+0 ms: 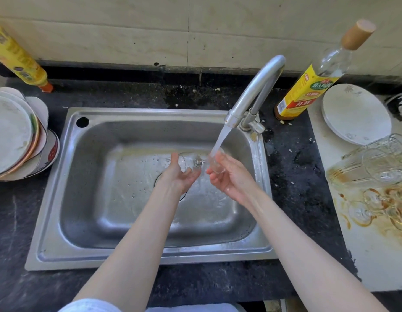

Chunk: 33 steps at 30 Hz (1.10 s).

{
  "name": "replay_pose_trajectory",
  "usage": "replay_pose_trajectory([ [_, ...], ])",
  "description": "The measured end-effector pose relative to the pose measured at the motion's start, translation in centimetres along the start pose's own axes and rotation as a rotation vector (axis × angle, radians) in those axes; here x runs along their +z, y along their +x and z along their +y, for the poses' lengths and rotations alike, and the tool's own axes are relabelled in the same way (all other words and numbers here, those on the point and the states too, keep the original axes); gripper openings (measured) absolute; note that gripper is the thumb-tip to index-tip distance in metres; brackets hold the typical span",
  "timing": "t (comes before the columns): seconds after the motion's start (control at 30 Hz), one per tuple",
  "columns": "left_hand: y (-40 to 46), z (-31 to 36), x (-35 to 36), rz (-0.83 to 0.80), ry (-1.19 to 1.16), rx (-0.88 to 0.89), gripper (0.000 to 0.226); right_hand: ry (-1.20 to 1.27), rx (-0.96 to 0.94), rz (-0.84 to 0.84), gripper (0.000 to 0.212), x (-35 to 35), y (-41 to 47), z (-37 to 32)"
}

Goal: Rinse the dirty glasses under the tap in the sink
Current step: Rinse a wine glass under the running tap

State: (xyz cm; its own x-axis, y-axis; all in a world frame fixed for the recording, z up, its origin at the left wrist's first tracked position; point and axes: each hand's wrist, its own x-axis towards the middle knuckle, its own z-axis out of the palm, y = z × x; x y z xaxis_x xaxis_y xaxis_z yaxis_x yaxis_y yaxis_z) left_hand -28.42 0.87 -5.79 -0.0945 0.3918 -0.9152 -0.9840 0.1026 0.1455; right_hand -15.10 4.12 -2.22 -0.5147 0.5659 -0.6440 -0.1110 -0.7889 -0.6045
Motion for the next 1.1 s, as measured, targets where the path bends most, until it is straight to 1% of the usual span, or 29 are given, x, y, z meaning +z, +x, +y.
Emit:
replay_pose_trajectory([
  [0.07, 0.4, -0.2, -0.5, 0.012, 0.011, 0.038, 0.073, -0.071, -0.015, -0.007, 0.016, -0.4, 0.4, 0.2],
  [0.13, 0.8, 0.0, -1.0, 0.030, 0.102, 0.154, 0.067, -0.078, 0.029, -0.028, 0.014, -0.9, 0.6, 0.4],
  [0.2, 0.8, 0.3, -1.0, 0.058, 0.235, 0.332, 0.040, -0.118, 0.135, -0.049, 0.023, -1.2, 0.6, 0.5],
  [0.23, 0.6, 0.4, -0.8, 0.075, 0.309, 0.404, 0.036, -0.188, 0.187, -0.049, 0.032, -1.3, 0.6, 0.4],
  [0.27, 0.4, 0.5, -0.7, 0.074, 0.379, 0.463, 0.035, -0.295, 0.223, -0.057, 0.038, -1.4, 0.7, 0.2],
  [0.3, 0.3, 0.6, -0.5, 0.056, 0.452, 0.509, 0.038, -0.423, 0.240, -0.076, 0.038, -1.3, 0.7, -0.1],
  [0.33, 0.1, 0.6, -0.4, 0.038, 0.530, 0.554, 0.049, -0.555, 0.234, -0.101, 0.033, -1.1, 0.6, -0.4],
  [0.37, 0.0, 0.5, -0.3, 0.023, 0.607, 0.587, 0.061, -0.678, 0.208, -0.119, 0.025, -0.8, 0.6, -0.6],
  [0.4, -0.3, 0.3, -0.1, 0.021, 0.676, 0.621, 0.067, -0.803, 0.161, -0.122, 0.021, -0.3, 0.5, -0.8],
  [0.43, -0.4, 0.1, 0.1, 0.028, 0.718, 0.648, 0.069, -0.942, 0.090, -0.100, 0.019, 0.1, 0.5, -0.7],
  [0.47, -0.6, -0.1, 0.4, 0.039, 0.737, 0.684, 0.069, -1.101, -0.009, -0.049, 0.019, 0.5, 0.7, -0.3],
  [0.53, -1.1, -0.5, 1.1, 0.033, 0.743, 0.725, 0.067, -1.399, -0.225, 0.107, 0.025, 0.8, 1.1, 0.8],
  [0.57, -1.4, -0.6, 1.3, 0.017, 0.750, 0.726, 0.067, -1.432, -0.280, 0.156, 0.029, 0.9, 1.1, 1.1],
  [0.6, -1.6, -0.5, 1.4, -0.007, 0.763, 0.724, 0.065, -1.348, -0.265, 0.151, 0.031, 0.7, 1.1, 1.1],
  [0.63, -1.9, -0.5, 1.5, -0.053, 0.780, 0.707, 0.060, -1.162, -0.202, 0.098, 0.033, 0.6, 1.0, 0.9],
  [0.7, -2.4, -0.4, 1.4, -0.192, 0.802, 0.672, 0.037, -0.776, -0.025, -0.074, 0.033, 0.4, 0.4, 0.2],
  [0.73, -2.5, -0.3, 1.4, -0.256, 0.811, 0.655, 0.024, -0.657, 0.044, -0.140, 0.032, 0.3, 0.2, -0.1],
  [0.77, -2.5, -0.2, 1.4, -0.304, 0.813, 0.641, 0.017, -0.624, 0.078, -0.167, 0.031, 0.2, 0.1, -0.3],
  [0.8, -2.5, -0.2, 1.4, -0.325, 0.815, 0.637, 0.016, -0.641, 0.072, -0.157, 0.029, 0.2, 0.1, -0.3],
  [0.83, -2.4, -0.2, 1.4, -0.323, 0.808, 0.640, 0.021, -0.752, 0.020, -0.110, 0.025, 0.4, 0.2, -0.2],
  [0.87, -2.4, -0.2, 1.5, -0.295, 0.805, 0.642, 0.033, -0.947, -0.059, -0.035, 0.021, 0.4, 0.4, 0.0],
  [0.9, -2.4, -0.3, 1.6, -0.247, 0.812, 0.645, 0.048, -1.211, -0.156, 0.051, 0.019, 0.4, 0.6, 0.1],
  [0.93, -2.6, -0.6, 1.7, -0.195, 0.833, 0.658, 0.058, -1.429, -0.237, 0.137, 0.021, 0.4, 0.8, 0.4],
  [0.97, -2.7, -0.8, 1.7, -0.162, 0.856, 0.686, 0.060, -1.464, -0.278, 0.196, 0.023, 0.6, 0.9, 0.6],
  [1.0, -3.1, -1.1, 1.7, -0.163, 0.875, 0.724, 0.058, -1.341, -0.275, 0.213, 0.024, 0.6, 1.0, 0.8],
  [1.07, -3.5, -1.3, 1.5, -0.229, 0.894, 0.778, 0.052, -0.898, -0.200, 0.137, 0.032, 0.6, 1.1, 1.0],
  [1.1, -3.7, -1.2, 1.3, -0.281, 0.899, 0.790, 0.050, -0.746, -0.173, 0.096, 0.037, 0.4, 1.2, 0.9],
])
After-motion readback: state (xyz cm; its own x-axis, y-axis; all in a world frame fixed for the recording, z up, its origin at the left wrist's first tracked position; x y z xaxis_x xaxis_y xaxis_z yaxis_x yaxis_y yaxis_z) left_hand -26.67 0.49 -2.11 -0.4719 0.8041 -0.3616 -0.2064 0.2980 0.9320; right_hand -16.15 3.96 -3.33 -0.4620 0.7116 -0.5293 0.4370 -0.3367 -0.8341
